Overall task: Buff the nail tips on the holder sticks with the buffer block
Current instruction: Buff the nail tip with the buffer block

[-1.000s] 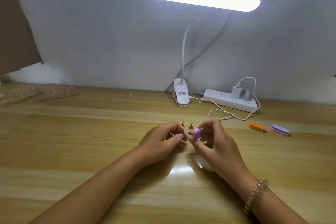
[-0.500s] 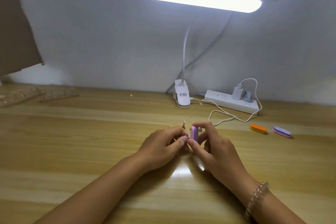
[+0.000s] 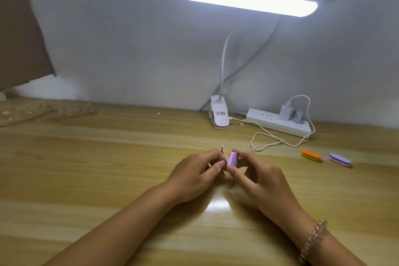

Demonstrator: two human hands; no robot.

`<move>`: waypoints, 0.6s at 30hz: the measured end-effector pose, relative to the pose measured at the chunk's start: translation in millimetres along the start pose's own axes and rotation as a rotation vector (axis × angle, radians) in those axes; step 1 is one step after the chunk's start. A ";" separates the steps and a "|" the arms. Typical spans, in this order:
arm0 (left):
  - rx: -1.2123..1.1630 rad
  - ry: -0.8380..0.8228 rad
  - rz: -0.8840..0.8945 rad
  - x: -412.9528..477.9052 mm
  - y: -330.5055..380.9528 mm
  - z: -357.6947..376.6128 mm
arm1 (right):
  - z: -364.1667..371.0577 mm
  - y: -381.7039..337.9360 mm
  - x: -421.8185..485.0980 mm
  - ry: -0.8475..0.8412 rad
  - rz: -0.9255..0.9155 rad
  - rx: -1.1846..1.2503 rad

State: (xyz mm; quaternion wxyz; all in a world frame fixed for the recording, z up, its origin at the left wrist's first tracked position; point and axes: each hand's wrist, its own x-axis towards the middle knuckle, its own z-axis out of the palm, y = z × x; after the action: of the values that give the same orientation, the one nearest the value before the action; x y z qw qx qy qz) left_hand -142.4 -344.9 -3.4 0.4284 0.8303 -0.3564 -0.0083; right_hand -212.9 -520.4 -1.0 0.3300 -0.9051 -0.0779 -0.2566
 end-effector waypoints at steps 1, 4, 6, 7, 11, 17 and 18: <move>0.003 -0.002 0.001 0.0 0.3 0.0 | 0.2 0.4 0.4 0.013 -0.006 -0.029; 0.006 -0.007 0.005 -0.6 1.3 -1.0 | 0.3 -4.4 -3.6 0.031 -0.080 -0.129; 0.016 -0.006 0.009 -1.0 1.3 -2.1 | -0.4 -8.4 -7.2 0.002 -0.141 -0.126; 0.024 -0.006 0.011 -0.8 1.5 -2.3 | -1.1 -8.9 -6.9 0.000 -0.141 -0.113; 0.080 -0.027 0.003 0.1 0.0 0.3 | -1.8 0.2 -0.7 0.100 -0.012 -0.069; 0.075 -0.036 0.007 -0.6 -0.9 -1.8 | -0.1 -4.7 -2.6 0.038 -0.048 -0.070; 0.076 -0.036 0.005 0.1 -1.9 -1.4 | -0.1 -1.0 0.3 0.073 -0.002 -0.050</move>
State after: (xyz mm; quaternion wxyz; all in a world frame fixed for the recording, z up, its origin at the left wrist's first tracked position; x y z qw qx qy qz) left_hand -140.8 -343.3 -3.8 0.3902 0.8448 -0.3661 -0.0086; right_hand -212.9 -519.7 -0.2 0.3094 -0.9030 -0.0602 -0.2919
